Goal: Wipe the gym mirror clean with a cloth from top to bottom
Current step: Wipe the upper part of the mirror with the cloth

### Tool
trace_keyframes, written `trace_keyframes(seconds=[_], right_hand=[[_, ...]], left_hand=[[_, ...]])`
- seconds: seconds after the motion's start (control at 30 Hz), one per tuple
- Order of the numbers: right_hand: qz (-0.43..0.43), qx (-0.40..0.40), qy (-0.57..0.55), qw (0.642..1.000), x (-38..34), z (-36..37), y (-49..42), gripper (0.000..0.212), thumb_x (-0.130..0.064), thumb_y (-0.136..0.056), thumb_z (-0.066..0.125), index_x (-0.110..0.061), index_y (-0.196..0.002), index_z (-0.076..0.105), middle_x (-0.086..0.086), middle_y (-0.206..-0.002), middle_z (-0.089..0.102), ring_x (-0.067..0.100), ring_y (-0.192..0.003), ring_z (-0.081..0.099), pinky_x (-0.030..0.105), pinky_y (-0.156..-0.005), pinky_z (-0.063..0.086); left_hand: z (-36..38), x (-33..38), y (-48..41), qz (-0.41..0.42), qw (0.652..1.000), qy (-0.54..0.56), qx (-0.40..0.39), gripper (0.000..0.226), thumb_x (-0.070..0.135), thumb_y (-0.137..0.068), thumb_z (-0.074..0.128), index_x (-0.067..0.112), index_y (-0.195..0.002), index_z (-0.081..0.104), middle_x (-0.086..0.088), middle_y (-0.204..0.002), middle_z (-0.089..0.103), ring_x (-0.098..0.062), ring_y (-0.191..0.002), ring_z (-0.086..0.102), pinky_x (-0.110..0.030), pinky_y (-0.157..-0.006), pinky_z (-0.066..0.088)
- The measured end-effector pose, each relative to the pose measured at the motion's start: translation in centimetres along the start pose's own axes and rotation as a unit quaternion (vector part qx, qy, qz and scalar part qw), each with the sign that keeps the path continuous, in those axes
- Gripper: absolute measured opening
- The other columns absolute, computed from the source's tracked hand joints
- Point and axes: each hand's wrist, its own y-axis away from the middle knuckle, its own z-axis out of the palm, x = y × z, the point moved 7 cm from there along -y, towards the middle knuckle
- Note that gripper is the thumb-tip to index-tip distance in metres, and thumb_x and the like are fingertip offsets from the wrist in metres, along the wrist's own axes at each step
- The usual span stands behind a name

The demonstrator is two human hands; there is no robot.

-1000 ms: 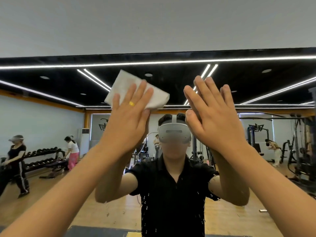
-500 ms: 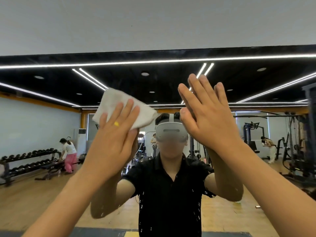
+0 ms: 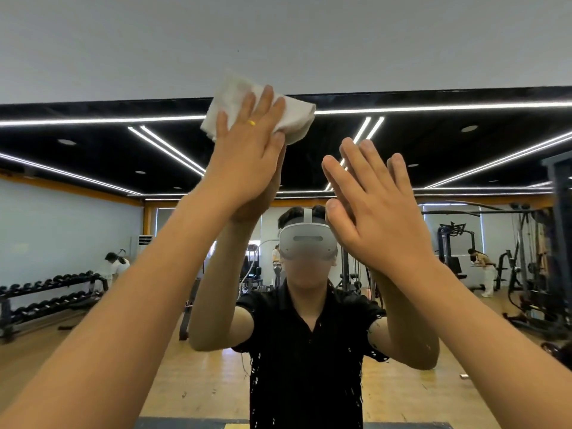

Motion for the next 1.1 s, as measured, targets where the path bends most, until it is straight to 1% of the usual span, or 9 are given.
trace_keyframes(seconds=[0.17,0.3,0.37,0.5,0.6,0.7,0.8,0.93,1.1], right_hand=[[0.001,-0.002,-0.004,1.000,0.0,0.1,0.0,0.062,-0.046,-0.105,0.027,-0.027,-0.164,0.024,0.003,-0.173,0.012,0.021,-0.160,0.002,0.053,-0.129,0.002],[0.000,-0.001,-0.001,1.000,0.1,0.2,0.0,0.062,-0.047,-0.105,0.026,-0.027,-0.164,0.025,0.003,-0.173,0.012,0.021,-0.160,0.002,0.052,-0.129,0.000],[0.000,0.000,0.000,1.000,0.1,0.2,0.0,0.061,-0.047,-0.105,0.027,-0.027,-0.163,0.025,0.004,-0.173,0.013,0.022,-0.160,0.003,0.052,-0.129,0.000],[-0.002,0.002,0.004,1.000,0.1,0.2,0.0,0.061,-0.046,-0.106,0.027,-0.026,-0.163,0.025,0.005,-0.172,0.014,0.023,-0.160,0.005,0.053,-0.129,0.003],[-0.004,0.011,0.006,1.000,0.1,0.0,0.0,0.061,-0.046,-0.106,0.029,-0.025,-0.163,0.026,0.006,-0.172,0.016,0.023,-0.160,0.007,0.054,-0.128,0.005],[-0.008,0.013,0.004,1.000,-0.1,-0.1,0.0,0.060,-0.045,-0.106,0.031,-0.025,-0.163,0.028,0.006,-0.171,0.018,0.024,-0.160,0.009,0.054,-0.128,0.006],[-0.010,0.013,0.003,1.000,-0.1,-0.2,0.0,0.060,-0.045,-0.106,0.030,-0.026,-0.162,0.028,0.007,-0.171,0.019,0.025,-0.160,0.010,0.054,-0.128,0.006],[-0.008,0.010,0.000,1.000,0.0,-0.2,-0.1,0.060,-0.046,-0.106,0.028,-0.025,-0.162,0.029,0.008,-0.171,0.019,0.026,-0.160,0.009,0.055,-0.128,0.006],[-0.014,0.012,-0.008,1.000,0.0,0.0,-0.1,0.061,-0.047,-0.106,0.029,-0.025,-0.162,0.028,0.008,-0.171,0.020,0.027,-0.159,0.012,0.057,-0.127,0.010]], left_hand=[[1.5,-0.4,7.1,0.020,1.000,-0.010,0.006,0.059,0.042,-0.107,0.022,0.026,-0.164,0.019,0.003,-0.172,0.010,-0.020,-0.159,0.003,-0.046,-0.127,-0.003],[3.2,-0.3,13.9,0.020,1.000,-0.012,-0.004,0.056,0.041,-0.109,0.024,0.030,-0.164,0.018,0.010,-0.171,0.006,-0.011,-0.159,-0.002,-0.031,-0.126,-0.013],[3.8,-0.2,15.1,0.018,0.999,-0.026,-0.003,0.056,0.039,-0.110,0.025,0.028,-0.164,0.017,0.010,-0.171,0.006,-0.010,-0.158,-0.003,-0.030,-0.126,-0.014],[3.3,0.5,12.1,0.010,1.000,-0.012,0.017,0.056,0.042,-0.109,0.020,0.030,-0.163,0.019,0.011,-0.170,0.008,-0.007,-0.157,-0.007,-0.031,-0.125,-0.015],[2.4,1.2,8.0,0.011,0.999,-0.015,0.029,0.057,0.043,-0.107,0.018,0.028,-0.163,0.020,0.009,-0.170,0.006,-0.012,-0.157,-0.004,-0.040,-0.124,-0.010],[1.2,2.0,2.8,-0.004,0.999,-0.017,0.027,0.055,0.038,-0.110,0.023,0.026,-0.164,0.019,0.003,-0.172,0.006,-0.019,-0.159,-0.002,-0.045,-0.124,-0.009],[0.6,2.8,-0.9,-0.022,0.999,-0.020,0.016,0.053,0.032,-0.113,0.026,0.026,-0.164,0.016,0.004,-0.173,0.002,-0.019,-0.159,-0.004,-0.048,-0.125,-0.008],[0.9,3.1,1.0,-0.007,1.000,-0.017,0.023,0.052,0.032,-0.113,0.028,0.026,-0.164,0.019,0.003,-0.173,0.007,-0.018,-0.159,-0.001,-0.045,-0.125,-0.008],[2.3,2.4,9.1,-0.014,1.000,-0.013,0.018,0.055,0.040,-0.108,0.027,0.031,-0.162,0.021,0.006,-0.171,0.014,-0.012,-0.159,0.002,-0.039,-0.126,-0.006]])
